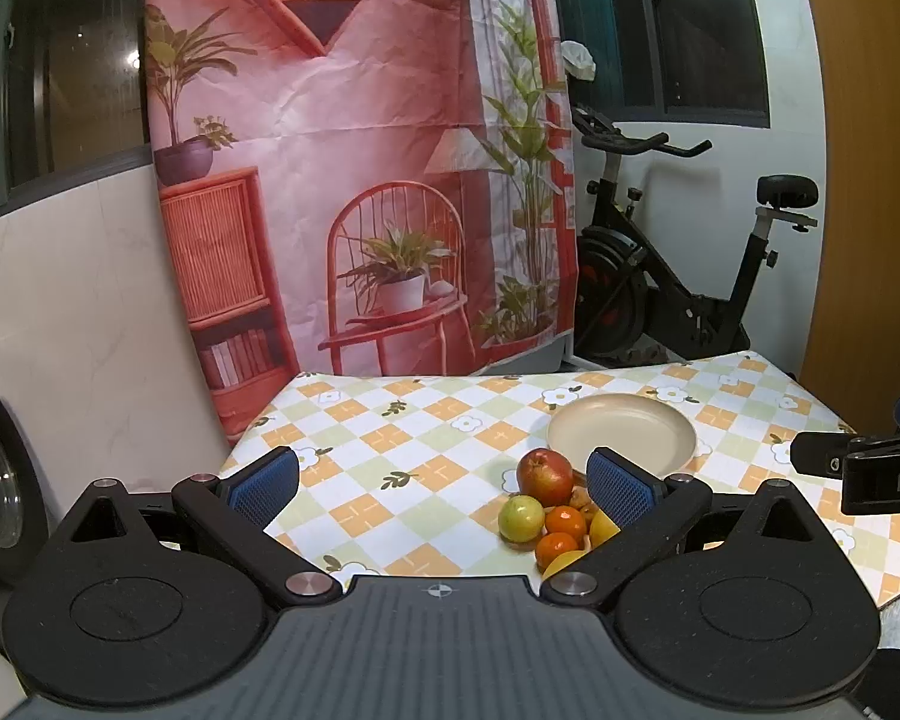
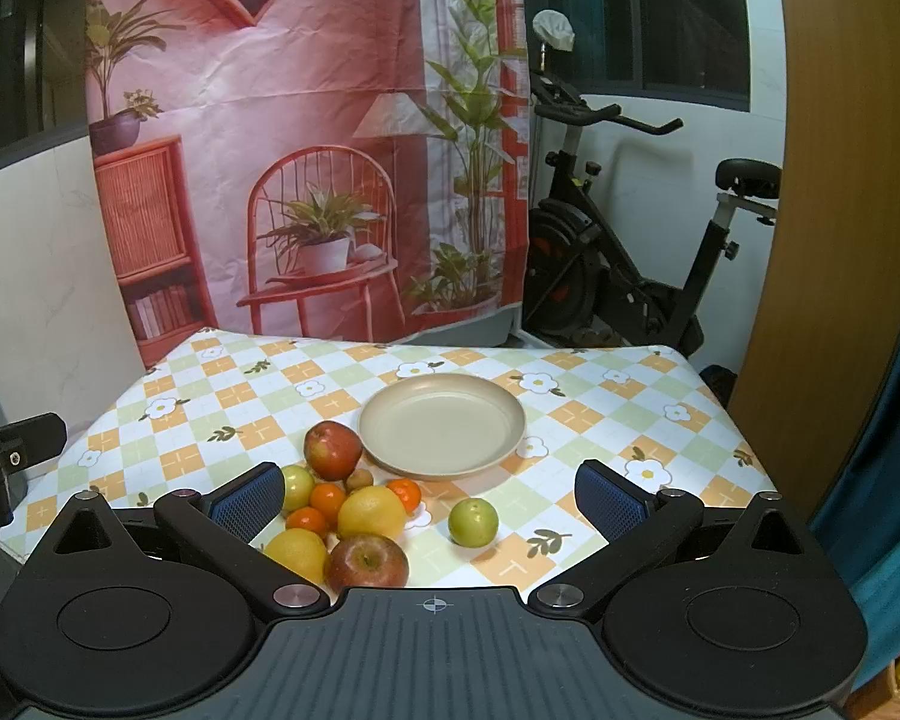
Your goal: Organize fruits
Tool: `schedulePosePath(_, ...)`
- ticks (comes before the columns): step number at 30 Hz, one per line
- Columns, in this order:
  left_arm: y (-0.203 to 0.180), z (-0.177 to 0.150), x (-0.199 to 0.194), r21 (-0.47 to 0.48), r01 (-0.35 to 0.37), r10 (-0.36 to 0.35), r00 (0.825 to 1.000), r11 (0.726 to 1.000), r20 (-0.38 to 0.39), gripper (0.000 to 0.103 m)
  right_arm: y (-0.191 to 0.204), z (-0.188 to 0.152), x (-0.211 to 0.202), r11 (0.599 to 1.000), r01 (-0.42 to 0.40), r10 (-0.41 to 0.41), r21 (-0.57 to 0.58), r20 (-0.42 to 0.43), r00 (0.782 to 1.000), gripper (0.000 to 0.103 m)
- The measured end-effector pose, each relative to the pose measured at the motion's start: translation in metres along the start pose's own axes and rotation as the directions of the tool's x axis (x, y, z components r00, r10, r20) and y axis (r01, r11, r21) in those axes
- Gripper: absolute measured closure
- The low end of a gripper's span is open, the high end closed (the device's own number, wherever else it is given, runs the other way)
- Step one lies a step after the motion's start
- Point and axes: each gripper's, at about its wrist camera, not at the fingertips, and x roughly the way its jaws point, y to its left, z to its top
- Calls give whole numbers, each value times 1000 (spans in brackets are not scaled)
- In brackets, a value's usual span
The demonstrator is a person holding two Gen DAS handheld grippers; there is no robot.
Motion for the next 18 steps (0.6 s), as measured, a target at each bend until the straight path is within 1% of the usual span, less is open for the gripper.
schedulePosePath(18, 1, -1, 0, 2, 1, -1, 1000, 1000, -4, 0, 0, 0, 1, 1000, 0, 0, 1, -2, 1000, 0)
